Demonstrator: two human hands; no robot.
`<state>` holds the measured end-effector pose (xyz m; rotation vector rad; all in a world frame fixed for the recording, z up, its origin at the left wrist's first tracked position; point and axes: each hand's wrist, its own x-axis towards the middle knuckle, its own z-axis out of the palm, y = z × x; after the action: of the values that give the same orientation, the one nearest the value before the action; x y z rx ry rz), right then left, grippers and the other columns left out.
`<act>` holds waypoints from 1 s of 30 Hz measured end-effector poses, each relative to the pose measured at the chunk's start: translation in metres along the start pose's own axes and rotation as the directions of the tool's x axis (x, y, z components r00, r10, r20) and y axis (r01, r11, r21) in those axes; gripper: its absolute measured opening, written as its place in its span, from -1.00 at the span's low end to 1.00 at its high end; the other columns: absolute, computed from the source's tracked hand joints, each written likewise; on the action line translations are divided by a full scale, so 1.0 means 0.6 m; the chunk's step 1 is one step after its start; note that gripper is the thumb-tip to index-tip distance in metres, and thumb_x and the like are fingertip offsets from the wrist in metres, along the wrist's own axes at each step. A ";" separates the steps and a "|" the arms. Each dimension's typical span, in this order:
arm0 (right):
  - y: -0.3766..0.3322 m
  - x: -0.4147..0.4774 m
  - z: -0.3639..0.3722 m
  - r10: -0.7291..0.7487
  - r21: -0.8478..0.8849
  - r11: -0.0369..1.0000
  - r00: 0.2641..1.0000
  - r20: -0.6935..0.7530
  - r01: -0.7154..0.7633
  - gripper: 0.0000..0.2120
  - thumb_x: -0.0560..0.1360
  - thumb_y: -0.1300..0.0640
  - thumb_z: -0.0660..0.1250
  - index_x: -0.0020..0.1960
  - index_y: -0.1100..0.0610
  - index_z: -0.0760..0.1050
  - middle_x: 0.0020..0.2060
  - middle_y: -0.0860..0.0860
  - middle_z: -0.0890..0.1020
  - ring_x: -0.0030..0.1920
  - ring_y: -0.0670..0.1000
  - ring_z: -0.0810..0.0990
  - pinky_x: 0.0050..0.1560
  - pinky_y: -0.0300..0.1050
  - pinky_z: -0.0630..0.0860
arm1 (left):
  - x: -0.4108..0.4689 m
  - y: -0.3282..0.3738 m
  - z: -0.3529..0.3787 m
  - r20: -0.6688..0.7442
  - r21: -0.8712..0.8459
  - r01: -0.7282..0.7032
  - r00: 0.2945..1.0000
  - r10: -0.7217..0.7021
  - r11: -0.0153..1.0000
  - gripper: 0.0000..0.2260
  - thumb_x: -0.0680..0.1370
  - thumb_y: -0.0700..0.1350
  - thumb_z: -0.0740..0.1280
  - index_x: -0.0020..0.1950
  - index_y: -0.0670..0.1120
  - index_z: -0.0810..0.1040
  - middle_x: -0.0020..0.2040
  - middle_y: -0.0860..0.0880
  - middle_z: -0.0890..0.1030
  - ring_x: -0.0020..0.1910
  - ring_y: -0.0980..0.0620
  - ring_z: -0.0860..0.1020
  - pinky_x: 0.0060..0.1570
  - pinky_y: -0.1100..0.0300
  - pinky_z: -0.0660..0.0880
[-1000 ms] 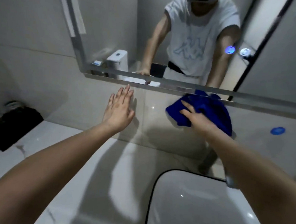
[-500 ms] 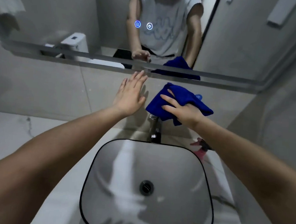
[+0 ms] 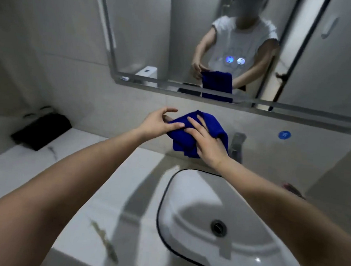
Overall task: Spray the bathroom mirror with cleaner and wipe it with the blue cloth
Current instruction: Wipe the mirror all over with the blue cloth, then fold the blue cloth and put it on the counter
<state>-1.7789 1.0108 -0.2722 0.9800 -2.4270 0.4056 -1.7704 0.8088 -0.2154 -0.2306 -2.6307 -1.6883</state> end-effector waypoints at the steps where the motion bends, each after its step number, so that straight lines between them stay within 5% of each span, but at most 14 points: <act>1: -0.030 0.006 0.020 -0.008 0.017 1.000 1.000 -0.013 0.008 -0.50 0.42 0.42 0.34 0.33 0.18 0.44 0.46 0.14 0.29 0.49 0.20 0.13 0.41 0.05 0.14 | -0.018 -0.015 -0.032 0.034 -0.005 0.039 0.999 -0.039 0.999 -0.41 0.36 0.03 0.49 0.34 -0.02 0.39 0.04 -0.13 0.62 0.01 -0.02 0.61 0.01 0.12 0.57; 8: -0.249 0.032 0.186 -0.066 0.133 0.989 0.997 0.032 0.061 -0.47 0.32 0.40 0.42 0.23 0.10 0.45 0.36 0.14 0.45 0.37 0.25 0.39 0.15 0.10 0.48 | -0.145 -0.152 -0.194 0.150 0.114 0.203 0.964 -0.218 0.973 -0.46 0.42 -0.24 0.46 0.35 -0.09 0.36 0.09 -0.10 0.53 -0.11 0.06 0.55 -0.28 0.41 0.50; 12: -0.339 0.012 0.258 -0.029 0.171 0.985 0.990 0.140 0.004 -0.52 0.31 0.23 0.46 0.22 0.14 0.48 0.32 0.08 0.49 0.30 0.16 0.47 0.01 0.18 0.57 | -0.223 -0.255 -0.234 0.131 0.027 0.272 0.953 -0.273 0.962 -0.50 0.43 -0.39 0.37 0.31 -0.09 0.37 0.03 -0.12 0.50 -0.18 0.04 0.56 -0.21 0.30 0.55; 18: -0.425 -0.010 0.349 -0.034 0.187 0.982 0.957 0.287 -0.021 -0.39 0.32 -0.06 0.33 0.33 0.03 0.29 0.20 0.05 0.55 0.08 0.13 0.59 -0.09 0.09 0.58 | -0.295 -0.366 -0.256 0.124 0.015 0.392 0.912 -0.391 0.920 -0.45 0.41 -0.37 0.33 0.34 -0.01 0.35 0.08 -0.13 0.56 -0.11 -0.02 0.59 -0.11 0.18 0.57; 22: -0.459 0.006 0.395 0.028 0.289 0.927 0.813 0.582 -0.238 -0.08 0.30 -0.08 0.45 0.52 -0.01 0.04 0.43 0.06 0.26 0.40 0.16 0.24 0.36 0.11 0.29 | -0.307 -0.398 -0.257 0.008 -0.026 0.412 0.911 -0.412 0.911 -0.28 0.39 -0.35 0.37 0.47 0.02 0.18 0.14 -0.08 0.53 -0.08 0.03 0.57 -0.08 0.18 0.55; 26: -0.467 0.038 0.415 0.011 0.417 0.789 0.688 0.725 -0.452 -0.19 0.31 0.00 0.52 0.45 0.05 0.20 0.40 0.03 0.32 0.39 0.10 0.28 0.35 0.04 0.32 | -0.321 -0.443 -0.269 -0.012 0.007 0.487 0.874 -0.487 0.874 -0.13 0.39 -0.36 0.40 0.51 0.12 0.01 0.22 -0.02 0.43 -0.09 0.02 0.54 -0.09 0.19 0.53; 30: -0.469 0.070 0.437 -0.058 0.465 0.712 0.616 0.786 -0.526 -0.15 0.35 0.18 0.52 0.48 0.09 0.10 0.46 0.06 0.23 0.43 0.08 0.25 0.33 -0.05 0.34 | -0.320 -0.478 -0.291 -0.035 -0.003 0.549 0.836 -0.548 0.836 -0.09 0.37 -0.38 0.41 0.52 0.10 -0.02 0.21 -0.06 0.42 0.01 -0.04 0.52 -0.01 0.14 0.51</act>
<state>-1.6909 0.6752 -0.4442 1.2689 -3.3237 1.2804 -1.6299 0.5108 -0.4176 0.6175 -2.8493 -1.7763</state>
